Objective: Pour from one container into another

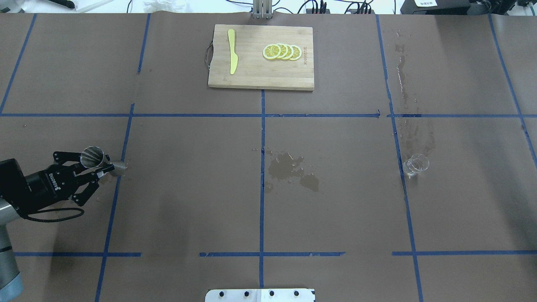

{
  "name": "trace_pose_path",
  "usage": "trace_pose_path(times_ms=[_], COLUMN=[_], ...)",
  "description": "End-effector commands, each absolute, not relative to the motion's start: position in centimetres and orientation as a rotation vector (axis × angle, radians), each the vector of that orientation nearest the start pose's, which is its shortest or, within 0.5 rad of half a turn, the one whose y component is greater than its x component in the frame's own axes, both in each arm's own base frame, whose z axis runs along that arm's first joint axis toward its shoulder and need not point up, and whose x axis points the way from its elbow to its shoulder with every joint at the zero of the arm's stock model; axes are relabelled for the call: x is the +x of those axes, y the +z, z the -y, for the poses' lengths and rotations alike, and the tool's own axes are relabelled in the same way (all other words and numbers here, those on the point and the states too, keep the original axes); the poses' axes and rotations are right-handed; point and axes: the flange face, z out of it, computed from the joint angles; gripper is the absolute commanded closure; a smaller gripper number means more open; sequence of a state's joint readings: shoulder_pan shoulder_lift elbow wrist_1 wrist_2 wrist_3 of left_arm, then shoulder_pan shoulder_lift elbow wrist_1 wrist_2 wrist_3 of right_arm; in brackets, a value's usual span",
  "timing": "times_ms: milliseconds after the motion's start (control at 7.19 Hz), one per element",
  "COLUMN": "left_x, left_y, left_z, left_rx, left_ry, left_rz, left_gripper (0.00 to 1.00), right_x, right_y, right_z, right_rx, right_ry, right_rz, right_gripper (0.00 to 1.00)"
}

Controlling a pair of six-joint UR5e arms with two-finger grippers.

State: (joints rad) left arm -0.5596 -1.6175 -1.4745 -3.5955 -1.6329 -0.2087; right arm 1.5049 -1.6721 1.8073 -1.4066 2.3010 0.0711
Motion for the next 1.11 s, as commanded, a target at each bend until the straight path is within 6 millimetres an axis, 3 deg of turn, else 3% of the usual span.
trace_pose_path(times_ms=[0,139,278,557,835,974], left_x=[36.5,36.8,37.0,40.6,43.3,44.9], left_y=[39.3,36.4,35.0,29.5,27.8,27.0], left_z=[41.1,43.8,45.9,49.0,51.0,50.8], left_rx=[1.613,1.606,1.639,1.587,1.555,1.492], left_ry=[0.761,0.899,1.001,1.059,1.046,0.998], left_rz=[-1.235,-1.193,-1.082,-1.011,-1.035,-1.109], left_gripper=[1.0,1.0,1.0,1.0,1.0,1.0], right_x=[3.6,3.6,3.6,3.6,3.6,3.6], right_y=[57.5,57.6,57.5,57.7,57.5,57.6], right_z=[46.6,46.4,46.4,46.3,46.3,46.3], right_rx=[0.227,0.223,0.223,0.219,0.214,0.212], right_ry=[-0.087,-0.083,-0.081,-0.077,-0.059,-0.054], right_rz=[0.746,0.746,0.746,0.747,0.75,0.749], right_gripper=[0.0,0.0,0.0,0.0,0.0,0.0])
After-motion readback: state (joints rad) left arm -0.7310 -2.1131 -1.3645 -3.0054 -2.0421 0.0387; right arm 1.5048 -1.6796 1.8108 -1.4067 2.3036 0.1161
